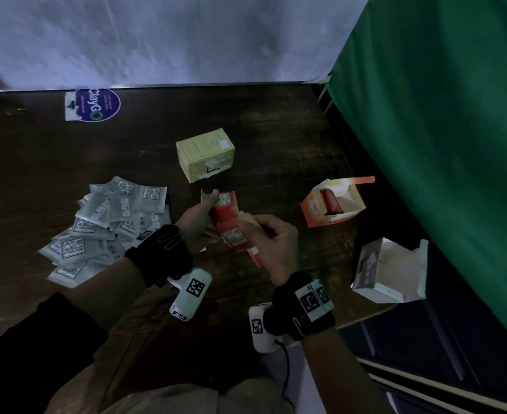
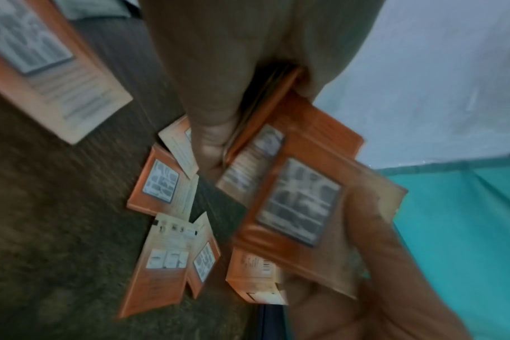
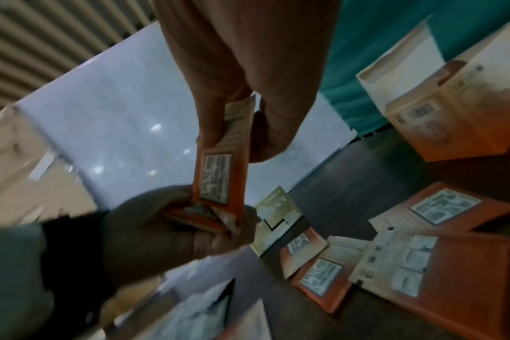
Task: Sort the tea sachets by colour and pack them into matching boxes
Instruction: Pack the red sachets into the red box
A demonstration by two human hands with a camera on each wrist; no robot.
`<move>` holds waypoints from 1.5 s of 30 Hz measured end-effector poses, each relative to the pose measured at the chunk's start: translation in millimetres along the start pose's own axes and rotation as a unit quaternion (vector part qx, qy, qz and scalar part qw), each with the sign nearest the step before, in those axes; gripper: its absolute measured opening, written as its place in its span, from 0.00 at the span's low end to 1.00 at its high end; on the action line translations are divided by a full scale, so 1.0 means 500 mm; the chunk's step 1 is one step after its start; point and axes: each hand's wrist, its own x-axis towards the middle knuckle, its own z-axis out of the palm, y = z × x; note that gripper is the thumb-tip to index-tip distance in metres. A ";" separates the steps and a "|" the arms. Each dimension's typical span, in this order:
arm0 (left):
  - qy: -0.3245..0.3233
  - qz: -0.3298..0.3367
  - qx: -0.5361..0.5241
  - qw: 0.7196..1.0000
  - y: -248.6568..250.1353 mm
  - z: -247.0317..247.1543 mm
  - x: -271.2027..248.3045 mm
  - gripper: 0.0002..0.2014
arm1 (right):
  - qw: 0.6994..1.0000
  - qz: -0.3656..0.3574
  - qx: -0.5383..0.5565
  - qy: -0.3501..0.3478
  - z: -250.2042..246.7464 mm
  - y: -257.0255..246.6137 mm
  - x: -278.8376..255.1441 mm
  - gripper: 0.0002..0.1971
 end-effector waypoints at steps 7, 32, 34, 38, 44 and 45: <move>0.031 0.005 -0.032 0.999 0.006 0.011 -0.005 0.24 | 0.997 0.062 -0.029 0.037 -0.010 -0.006 0.004 0.10; -0.070 0.187 -0.012 0.980 -0.020 0.038 -0.010 0.54 | 0.971 0.180 0.019 0.157 0.013 -0.022 0.029 0.07; -0.101 0.223 0.015 0.970 -0.023 0.039 -0.010 0.60 | 0.967 0.209 0.024 0.143 0.030 -0.011 0.021 0.07; -0.126 0.274 0.055 0.952 -0.027 0.032 -0.008 0.62 | 0.968 0.219 -0.011 0.125 0.041 0.011 0.019 0.09; -0.061 0.260 0.131 0.955 -0.043 0.024 -0.016 0.30 | 0.960 0.263 -0.035 0.087 0.045 0.042 0.043 0.12; -0.027 0.236 0.078 0.968 -0.040 0.025 -0.013 0.24 | 0.962 0.253 -0.054 0.087 0.042 0.046 0.050 0.12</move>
